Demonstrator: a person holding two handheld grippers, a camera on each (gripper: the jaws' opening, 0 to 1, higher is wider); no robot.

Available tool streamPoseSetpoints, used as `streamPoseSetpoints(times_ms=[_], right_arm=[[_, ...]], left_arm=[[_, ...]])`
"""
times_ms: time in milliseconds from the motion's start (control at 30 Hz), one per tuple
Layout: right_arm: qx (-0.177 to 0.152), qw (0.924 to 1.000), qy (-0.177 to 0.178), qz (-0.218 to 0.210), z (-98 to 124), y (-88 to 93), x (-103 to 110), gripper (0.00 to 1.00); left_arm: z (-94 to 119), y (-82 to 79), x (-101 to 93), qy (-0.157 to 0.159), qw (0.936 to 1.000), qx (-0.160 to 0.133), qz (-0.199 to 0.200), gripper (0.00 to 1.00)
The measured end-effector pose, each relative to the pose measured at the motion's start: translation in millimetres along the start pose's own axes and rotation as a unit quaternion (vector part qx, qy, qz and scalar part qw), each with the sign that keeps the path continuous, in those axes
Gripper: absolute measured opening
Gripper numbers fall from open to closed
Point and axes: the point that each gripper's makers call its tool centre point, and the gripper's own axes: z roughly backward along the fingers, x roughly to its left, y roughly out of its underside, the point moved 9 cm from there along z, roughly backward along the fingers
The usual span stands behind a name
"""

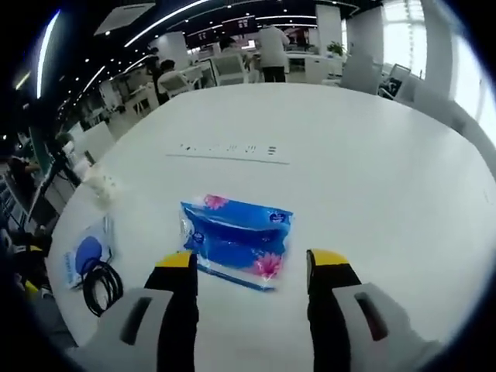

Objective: Arrange the tabletop items into an orderly group along one side of the table until the central work area is clear of visible clutter.

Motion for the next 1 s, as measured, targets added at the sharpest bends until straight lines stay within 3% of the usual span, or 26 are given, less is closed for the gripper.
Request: streamPoseSetpoints(times_ms=[533, 1000], right_arm=[[-0.009, 0.9993, -0.025, 0.027, 14.0, 1.6, 22.7, 0.61], [-0.015, 0.9982, -0.047, 0.034, 35.9, 35.4, 49.6, 0.61]], left_arm=[[2.2, -1.2, 0.0, 0.006, 0.9999, -0.011, 0.001, 0.81], [2.8, -2.5, -1.2, 0.011, 0.9998, -0.014, -0.001, 0.81]])
